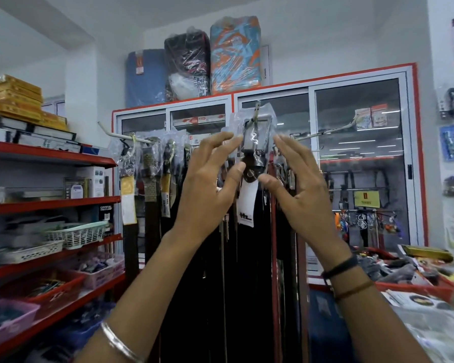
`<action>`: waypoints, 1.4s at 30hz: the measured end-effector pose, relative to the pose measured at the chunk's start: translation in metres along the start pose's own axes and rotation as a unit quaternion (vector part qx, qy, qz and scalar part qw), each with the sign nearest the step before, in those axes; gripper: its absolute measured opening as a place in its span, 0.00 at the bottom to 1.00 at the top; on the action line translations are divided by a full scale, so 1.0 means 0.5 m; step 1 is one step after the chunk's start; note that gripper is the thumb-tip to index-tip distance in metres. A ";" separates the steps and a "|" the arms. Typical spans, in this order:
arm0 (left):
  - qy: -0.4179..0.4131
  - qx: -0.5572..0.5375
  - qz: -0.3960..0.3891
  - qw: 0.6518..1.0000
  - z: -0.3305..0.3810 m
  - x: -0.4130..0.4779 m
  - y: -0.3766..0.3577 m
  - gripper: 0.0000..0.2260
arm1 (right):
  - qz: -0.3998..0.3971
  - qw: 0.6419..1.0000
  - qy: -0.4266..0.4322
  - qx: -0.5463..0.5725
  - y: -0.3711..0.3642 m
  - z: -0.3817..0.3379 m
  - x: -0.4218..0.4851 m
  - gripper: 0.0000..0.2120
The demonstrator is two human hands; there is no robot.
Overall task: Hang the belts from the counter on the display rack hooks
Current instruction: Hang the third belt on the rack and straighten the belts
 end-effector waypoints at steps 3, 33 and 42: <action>-0.049 0.071 -0.068 0.994 -0.004 -0.003 -0.039 0.20 | -0.033 0.998 0.033 -0.033 -0.017 0.017 -0.005 0.28; -0.069 0.079 0.027 0.994 -0.108 -0.148 0.152 0.15 | -0.016 0.987 0.137 -0.077 -0.129 -0.171 -0.121 0.22; 0.040 0.113 -0.051 0.991 -0.330 -0.111 0.225 0.24 | -0.168 0.966 0.094 -0.171 -0.383 -0.199 -0.140 0.25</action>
Point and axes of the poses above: each hand's wrist, its own x-axis towards the middle knuckle, its own y-axis out of the back of the hand, z = x × y, the point moved 10 cm from there along x, towards the middle knuckle, and after that the axes turned 7 degrees about y, right-handed, at the moved point
